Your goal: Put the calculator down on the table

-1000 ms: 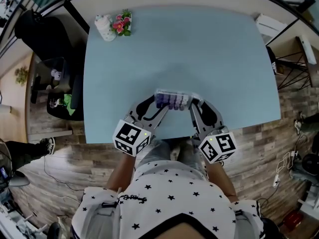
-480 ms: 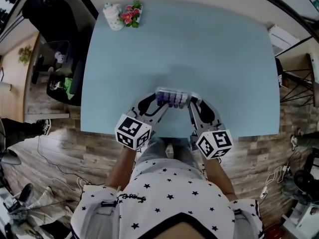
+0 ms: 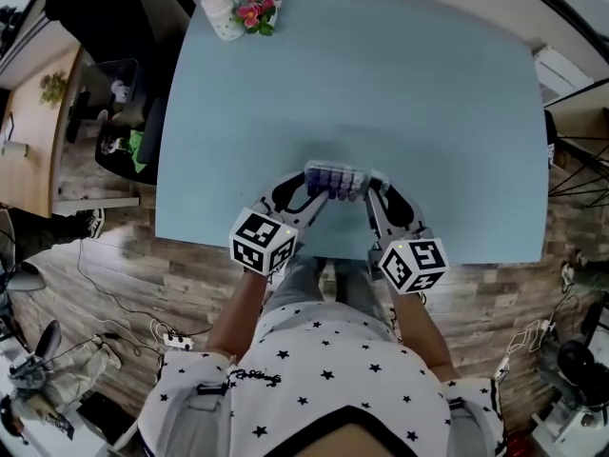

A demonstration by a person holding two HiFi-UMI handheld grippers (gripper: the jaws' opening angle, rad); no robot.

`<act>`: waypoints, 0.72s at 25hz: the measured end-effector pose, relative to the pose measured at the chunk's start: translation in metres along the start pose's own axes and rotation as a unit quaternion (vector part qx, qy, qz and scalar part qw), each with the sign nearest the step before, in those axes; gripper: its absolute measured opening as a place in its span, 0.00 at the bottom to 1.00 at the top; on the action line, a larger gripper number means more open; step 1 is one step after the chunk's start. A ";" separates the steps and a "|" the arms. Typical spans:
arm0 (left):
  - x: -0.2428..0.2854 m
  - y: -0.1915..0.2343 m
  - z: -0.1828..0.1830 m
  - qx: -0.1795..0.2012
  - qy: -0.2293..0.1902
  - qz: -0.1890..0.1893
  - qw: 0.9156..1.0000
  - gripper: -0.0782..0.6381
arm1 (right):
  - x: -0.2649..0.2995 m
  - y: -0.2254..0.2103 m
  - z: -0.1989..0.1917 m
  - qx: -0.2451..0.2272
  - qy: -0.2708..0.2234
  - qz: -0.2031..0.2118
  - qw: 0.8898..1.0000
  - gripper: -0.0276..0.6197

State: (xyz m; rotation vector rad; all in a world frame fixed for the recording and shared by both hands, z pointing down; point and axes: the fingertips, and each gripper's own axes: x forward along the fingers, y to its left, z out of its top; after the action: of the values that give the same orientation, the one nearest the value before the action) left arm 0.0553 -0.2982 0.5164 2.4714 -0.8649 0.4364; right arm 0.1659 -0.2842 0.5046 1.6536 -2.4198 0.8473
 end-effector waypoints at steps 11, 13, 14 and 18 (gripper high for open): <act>0.010 0.008 -0.029 -0.020 0.034 0.004 0.999 0.41 | 0.010 -0.010 -0.029 0.018 0.035 -0.004 0.999 0.21; 0.012 0.008 -0.034 -0.024 0.039 0.004 0.999 0.41 | 0.010 -0.012 -0.033 0.019 0.042 -0.004 0.999 0.21; 0.013 0.007 -0.037 -0.026 0.042 0.005 0.999 0.41 | 0.010 -0.014 -0.035 0.018 0.045 -0.005 0.999 0.21; 0.017 0.004 -0.048 -0.031 0.054 0.009 0.998 0.41 | 0.007 -0.018 -0.044 0.021 0.056 -0.006 0.998 0.21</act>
State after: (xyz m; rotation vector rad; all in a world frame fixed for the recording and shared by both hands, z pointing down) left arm 0.0587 -0.2836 0.5647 2.3617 -0.8433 0.5361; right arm 0.1691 -0.2733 0.5520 1.5873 -2.3312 0.9693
